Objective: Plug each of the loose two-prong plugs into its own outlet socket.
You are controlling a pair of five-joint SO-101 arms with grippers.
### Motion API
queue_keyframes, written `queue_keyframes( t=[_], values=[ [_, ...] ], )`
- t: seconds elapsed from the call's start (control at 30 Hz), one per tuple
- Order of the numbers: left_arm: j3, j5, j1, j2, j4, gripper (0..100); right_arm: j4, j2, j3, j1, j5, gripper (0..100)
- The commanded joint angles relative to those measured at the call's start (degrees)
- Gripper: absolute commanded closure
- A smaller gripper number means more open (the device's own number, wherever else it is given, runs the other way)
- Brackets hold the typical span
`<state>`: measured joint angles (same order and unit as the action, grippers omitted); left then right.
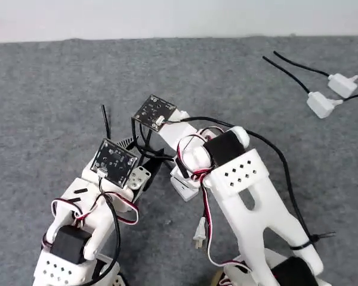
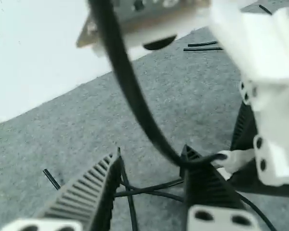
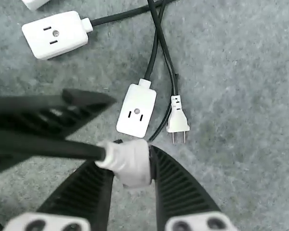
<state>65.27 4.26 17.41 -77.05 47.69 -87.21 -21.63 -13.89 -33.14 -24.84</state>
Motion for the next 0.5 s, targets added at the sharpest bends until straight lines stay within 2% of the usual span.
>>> queue_keyframes(
  t=[0.0,0.23,0.47],
  values=[
    [-1.7,-0.4,0.5,-1.1,-0.2,81,0.8,-2.1,0.3,-0.7,0.6,98.8],
    [1.4,-0.4,0.1,-1.1,-0.1,81,1.2,-1.6,0.0,-0.7,0.6,98.8],
    [9.5,1.1,-6.2,-1.1,-6.2,81,1.1,-1.5,-0.5,-1.2,0.3,98.8]
  ],
)
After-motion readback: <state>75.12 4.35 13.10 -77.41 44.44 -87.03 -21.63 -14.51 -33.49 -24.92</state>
